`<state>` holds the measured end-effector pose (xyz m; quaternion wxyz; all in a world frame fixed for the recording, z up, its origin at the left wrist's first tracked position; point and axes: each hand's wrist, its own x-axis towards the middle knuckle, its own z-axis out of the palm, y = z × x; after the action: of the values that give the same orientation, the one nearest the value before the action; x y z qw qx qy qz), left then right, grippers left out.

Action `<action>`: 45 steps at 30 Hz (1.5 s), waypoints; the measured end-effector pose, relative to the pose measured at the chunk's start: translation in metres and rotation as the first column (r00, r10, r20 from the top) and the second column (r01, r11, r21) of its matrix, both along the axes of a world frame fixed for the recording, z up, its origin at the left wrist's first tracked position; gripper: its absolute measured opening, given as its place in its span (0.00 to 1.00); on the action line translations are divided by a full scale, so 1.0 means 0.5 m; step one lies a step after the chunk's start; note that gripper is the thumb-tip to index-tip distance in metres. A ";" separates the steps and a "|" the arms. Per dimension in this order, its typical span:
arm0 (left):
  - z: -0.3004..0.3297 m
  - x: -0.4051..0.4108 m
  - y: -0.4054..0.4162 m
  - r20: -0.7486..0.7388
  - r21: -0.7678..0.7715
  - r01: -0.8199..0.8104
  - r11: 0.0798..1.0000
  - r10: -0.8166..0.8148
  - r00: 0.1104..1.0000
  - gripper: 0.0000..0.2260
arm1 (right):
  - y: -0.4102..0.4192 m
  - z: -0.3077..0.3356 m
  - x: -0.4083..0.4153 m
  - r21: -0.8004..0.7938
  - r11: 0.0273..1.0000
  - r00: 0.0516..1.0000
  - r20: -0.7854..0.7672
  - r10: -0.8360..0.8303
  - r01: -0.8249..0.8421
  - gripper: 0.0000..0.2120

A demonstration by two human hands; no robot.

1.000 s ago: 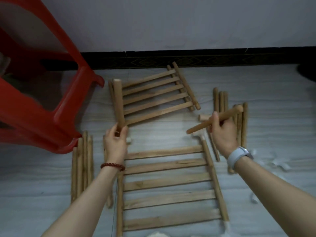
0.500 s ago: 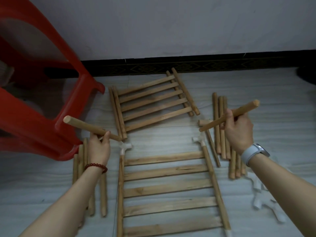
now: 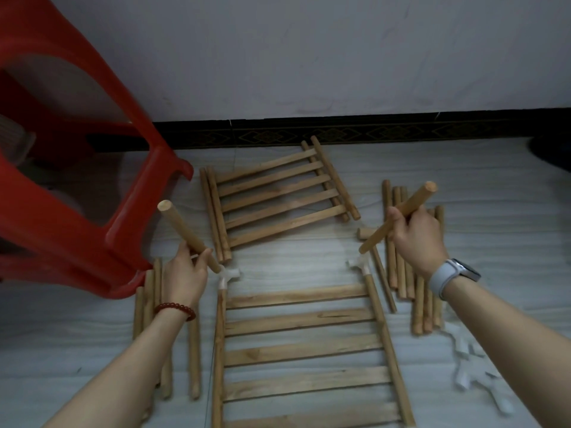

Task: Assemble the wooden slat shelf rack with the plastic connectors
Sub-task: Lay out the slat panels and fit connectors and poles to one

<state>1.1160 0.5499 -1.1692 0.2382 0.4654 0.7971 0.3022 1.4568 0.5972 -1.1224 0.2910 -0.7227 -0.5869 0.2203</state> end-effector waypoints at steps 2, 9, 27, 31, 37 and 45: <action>-0.006 -0.003 0.004 0.035 0.009 -0.009 1.000 0.009 0.999 0.09 | 0.001 -0.012 0.007 0.008 1.000 1.000 0.014 0.001 -0.001 0.14; -0.002 0.004 -0.005 -0.017 -0.030 0.038 0.999 -0.038 0.999 0.10 | -0.012 -0.012 0.025 0.001 0.998 0.995 -0.068 -0.067 0.067 0.12; -0.018 0.008 0.027 -0.044 -0.076 0.089 0.993 -0.092 0.995 0.08 | 0.011 -0.057 0.008 -0.104 0.995 1.000 -0.028 0.001 -0.003 0.10; -0.027 0.002 0.017 0.004 -0.087 0.113 0.990 -0.113 0.994 0.06 | 0.000 -0.063 0.013 -0.113 0.993 1.000 -0.019 0.023 -0.025 0.10; -0.027 0.000 -0.003 0.029 -0.116 0.149 0.982 -0.146 0.989 0.07 | -0.018 -0.063 0.014 -0.161 0.986 0.998 -0.067 0.019 -0.029 0.11; -0.032 0.024 -0.014 0.144 -0.098 0.060 0.993 -0.046 0.989 0.08 | -0.048 -0.077 -0.018 -0.252 0.966 0.993 -0.092 -0.080 0.055 0.12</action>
<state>1.1280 0.5431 -1.1851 0.3256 0.4509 0.7800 0.2868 1.4478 0.5731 -1.1607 0.2348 -0.7611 -0.5141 0.3184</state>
